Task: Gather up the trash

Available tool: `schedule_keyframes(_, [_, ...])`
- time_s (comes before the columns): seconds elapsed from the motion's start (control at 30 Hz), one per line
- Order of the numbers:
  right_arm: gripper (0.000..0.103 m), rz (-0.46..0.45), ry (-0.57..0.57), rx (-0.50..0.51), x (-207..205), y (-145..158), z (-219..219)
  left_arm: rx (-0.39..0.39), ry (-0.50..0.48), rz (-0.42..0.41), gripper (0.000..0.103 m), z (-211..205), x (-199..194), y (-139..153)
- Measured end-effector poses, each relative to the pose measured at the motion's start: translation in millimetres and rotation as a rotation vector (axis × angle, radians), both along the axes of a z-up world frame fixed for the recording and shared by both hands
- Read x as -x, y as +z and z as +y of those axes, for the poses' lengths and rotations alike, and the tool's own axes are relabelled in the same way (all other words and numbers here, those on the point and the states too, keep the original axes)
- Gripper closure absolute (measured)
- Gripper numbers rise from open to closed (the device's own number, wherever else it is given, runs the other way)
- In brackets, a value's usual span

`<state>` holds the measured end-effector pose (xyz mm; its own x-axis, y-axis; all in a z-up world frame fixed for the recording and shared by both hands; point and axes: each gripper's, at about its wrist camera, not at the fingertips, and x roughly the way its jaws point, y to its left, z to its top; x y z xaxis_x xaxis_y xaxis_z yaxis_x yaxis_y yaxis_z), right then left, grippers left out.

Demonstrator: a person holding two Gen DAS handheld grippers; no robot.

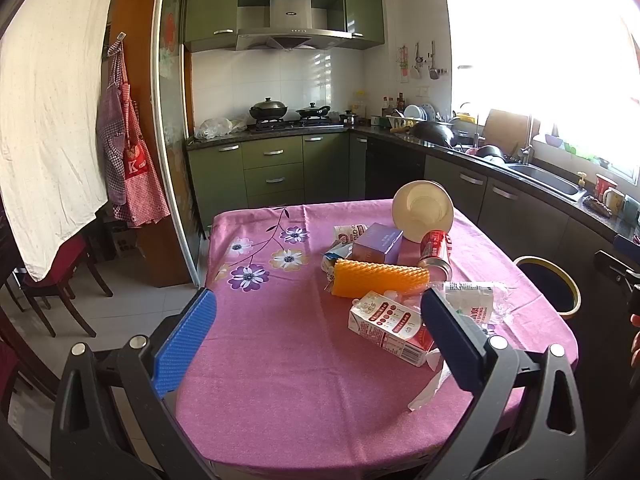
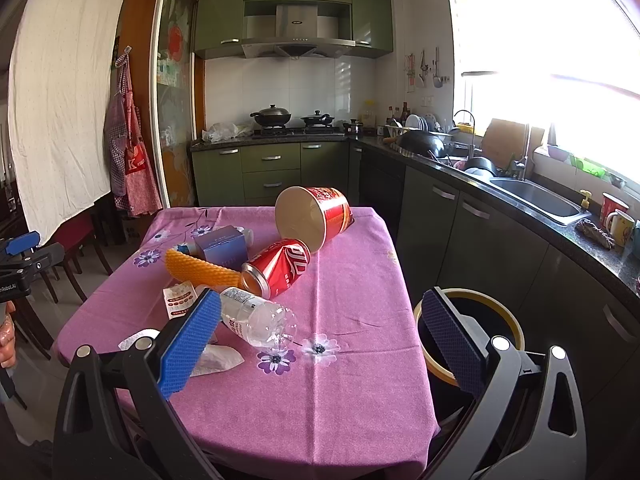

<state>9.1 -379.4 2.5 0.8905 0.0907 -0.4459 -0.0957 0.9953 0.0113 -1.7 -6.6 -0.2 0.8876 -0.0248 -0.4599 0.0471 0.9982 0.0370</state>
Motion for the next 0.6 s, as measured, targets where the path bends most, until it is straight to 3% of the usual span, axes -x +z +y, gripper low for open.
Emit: schedule_keyframes(0.6, [0.004,0.003,0.001,0.000,-0.9,0.0,-1.5,0.000,-0.011,0.008,0.006,-0.5,-1.1,-3.2])
